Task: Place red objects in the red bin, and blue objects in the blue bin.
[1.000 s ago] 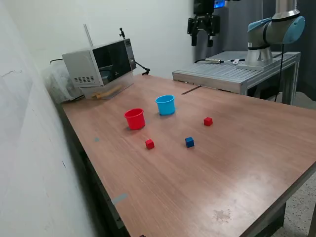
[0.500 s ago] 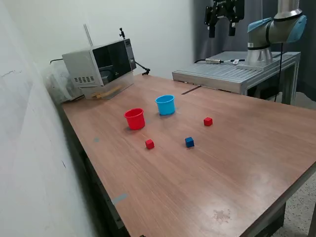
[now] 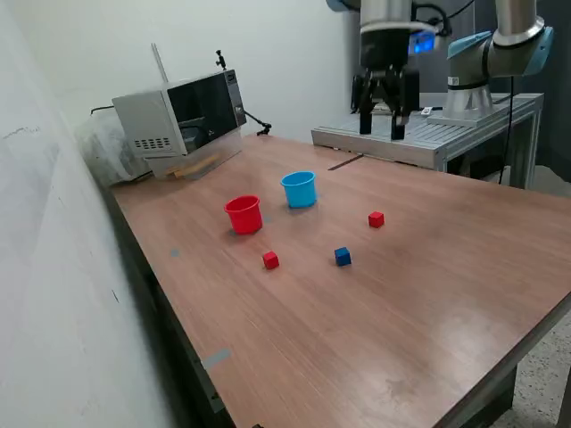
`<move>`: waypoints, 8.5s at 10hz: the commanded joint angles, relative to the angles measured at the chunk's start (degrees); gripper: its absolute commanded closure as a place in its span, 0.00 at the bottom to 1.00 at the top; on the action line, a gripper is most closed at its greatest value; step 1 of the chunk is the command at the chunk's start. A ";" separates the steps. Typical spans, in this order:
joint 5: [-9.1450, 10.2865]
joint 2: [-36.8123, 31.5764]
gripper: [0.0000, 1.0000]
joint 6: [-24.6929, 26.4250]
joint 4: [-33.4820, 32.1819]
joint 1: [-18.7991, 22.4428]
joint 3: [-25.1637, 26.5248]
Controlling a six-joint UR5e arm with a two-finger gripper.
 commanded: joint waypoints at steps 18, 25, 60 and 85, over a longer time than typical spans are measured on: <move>-1.94 22.59 1.00 1.77 -5.17 -4.90 -10.56; -2.20 4.78 1.00 -3.93 -1.85 -4.81 -2.76; -2.29 -23.29 0.00 -20.46 4.59 -3.41 19.59; 0.96 7.83 0.00 -26.27 -17.56 -7.71 19.15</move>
